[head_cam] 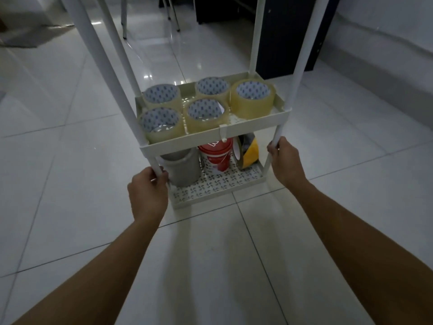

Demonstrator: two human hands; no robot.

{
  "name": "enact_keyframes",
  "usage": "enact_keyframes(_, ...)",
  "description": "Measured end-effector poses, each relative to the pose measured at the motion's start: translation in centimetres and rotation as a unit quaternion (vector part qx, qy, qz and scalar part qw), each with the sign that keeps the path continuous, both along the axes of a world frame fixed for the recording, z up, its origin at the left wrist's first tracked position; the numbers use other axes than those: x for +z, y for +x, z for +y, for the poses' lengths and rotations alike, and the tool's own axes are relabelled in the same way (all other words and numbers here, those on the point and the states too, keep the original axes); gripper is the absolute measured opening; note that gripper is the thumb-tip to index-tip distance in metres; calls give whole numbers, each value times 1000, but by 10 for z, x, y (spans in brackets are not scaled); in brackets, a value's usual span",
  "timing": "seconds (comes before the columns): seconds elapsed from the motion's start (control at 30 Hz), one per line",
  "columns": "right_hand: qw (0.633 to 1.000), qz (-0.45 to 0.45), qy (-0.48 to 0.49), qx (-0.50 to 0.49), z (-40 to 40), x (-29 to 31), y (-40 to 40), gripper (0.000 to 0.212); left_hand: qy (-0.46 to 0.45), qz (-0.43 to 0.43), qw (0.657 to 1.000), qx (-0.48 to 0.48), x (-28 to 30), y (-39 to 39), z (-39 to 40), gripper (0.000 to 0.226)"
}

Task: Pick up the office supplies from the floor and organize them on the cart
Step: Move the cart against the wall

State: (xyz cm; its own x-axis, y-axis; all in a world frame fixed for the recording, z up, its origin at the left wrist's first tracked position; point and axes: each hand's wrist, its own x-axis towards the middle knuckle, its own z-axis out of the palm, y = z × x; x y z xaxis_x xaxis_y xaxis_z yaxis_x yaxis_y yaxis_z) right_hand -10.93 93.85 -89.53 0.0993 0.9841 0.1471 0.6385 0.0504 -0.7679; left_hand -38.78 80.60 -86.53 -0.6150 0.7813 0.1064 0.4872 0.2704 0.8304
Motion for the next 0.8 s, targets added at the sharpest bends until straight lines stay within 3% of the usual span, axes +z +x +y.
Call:
enact_keyframes(0.13,999,-31,27,-1,4,-10,2,12,0,14,1000,-28,-7,-10,1,4)
enact_keyframes(0.37,998,2,47,-36,3,-17,-8,13,-7,21,999,-28,-9,-8,4,12)
enact_keyframes(0.47,999,1,41,-30,5,-20,-6,13,-9,23,999,-24,-13,-11,2,1)
enact_keyframes(0.57,999,16,6,-32,6,-20,-6,12,-46,-12,999,-17,-12,-18,5,6)
enact_keyframes(0.63,999,21,-20,-23,6,-14,-4,10,-66,-82,994,-25,0,-21,6,16)
enact_keyframes(0.7,995,79,-58,16,1,-3,3,18,-62,-150,985,-59,16,-19,4,47)
enact_keyframes(0.77,975,173,-116,82,-6,14,14,52,-41,-190,977,-89,32,-12,-1,92)
enact_keyframes(0.8,964,206,-131,105,-7,21,21,68,-21,-204,975,-87,39,-8,-3,104)
